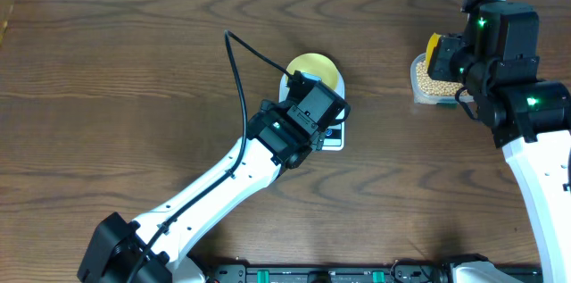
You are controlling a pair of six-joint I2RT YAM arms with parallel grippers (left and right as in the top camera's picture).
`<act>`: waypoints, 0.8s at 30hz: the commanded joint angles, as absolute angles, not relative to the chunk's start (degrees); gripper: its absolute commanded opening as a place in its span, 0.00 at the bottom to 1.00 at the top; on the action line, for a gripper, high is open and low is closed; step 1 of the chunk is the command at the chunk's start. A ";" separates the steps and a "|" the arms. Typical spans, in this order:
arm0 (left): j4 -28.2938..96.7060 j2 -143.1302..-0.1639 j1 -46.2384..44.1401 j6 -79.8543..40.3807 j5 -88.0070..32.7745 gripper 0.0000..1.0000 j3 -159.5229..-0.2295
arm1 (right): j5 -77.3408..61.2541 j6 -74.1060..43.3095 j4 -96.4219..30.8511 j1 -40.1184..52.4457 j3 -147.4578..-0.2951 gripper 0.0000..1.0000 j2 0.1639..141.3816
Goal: Scoop item into bowl and weigh 50g on scale
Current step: 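Lift the left gripper up and back away from the scale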
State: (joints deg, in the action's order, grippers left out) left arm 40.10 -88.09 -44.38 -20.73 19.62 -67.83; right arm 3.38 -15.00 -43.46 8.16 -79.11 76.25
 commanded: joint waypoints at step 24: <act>41.12 -73.93 -29.34 5.87 -6.46 0.86 -67.40 | 3.05 -14.09 -43.79 7.92 -80.09 0.01 76.53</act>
State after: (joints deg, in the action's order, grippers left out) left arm 40.77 -75.31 -32.99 2.00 -2.59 -67.83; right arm 3.33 -14.81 -43.75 8.16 -79.11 76.25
